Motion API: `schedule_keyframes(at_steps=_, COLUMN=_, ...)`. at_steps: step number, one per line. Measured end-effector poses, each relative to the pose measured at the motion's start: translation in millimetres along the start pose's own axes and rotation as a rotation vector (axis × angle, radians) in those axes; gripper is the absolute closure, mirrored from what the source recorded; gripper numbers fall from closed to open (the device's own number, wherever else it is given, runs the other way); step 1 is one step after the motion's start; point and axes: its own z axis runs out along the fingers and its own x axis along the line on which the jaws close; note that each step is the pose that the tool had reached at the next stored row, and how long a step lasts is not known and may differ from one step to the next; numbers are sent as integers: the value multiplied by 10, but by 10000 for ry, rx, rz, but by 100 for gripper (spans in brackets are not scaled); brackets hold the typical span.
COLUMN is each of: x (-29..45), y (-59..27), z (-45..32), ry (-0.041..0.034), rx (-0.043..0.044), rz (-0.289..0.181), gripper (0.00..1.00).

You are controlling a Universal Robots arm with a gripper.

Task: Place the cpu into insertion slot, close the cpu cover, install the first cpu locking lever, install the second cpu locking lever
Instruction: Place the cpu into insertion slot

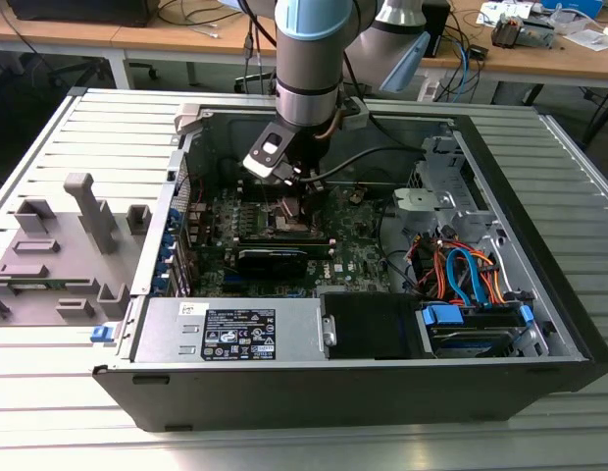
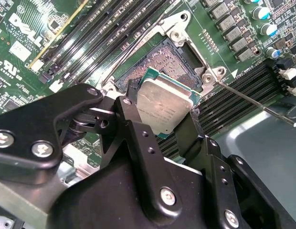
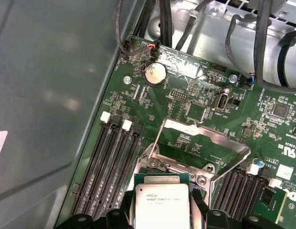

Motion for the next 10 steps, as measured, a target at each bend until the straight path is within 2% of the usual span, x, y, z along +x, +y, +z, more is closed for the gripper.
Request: schedule_keyframes(at_steps=10, x=0, y=0, z=0, ry=-2, rx=-2, rz=199, gripper=45)
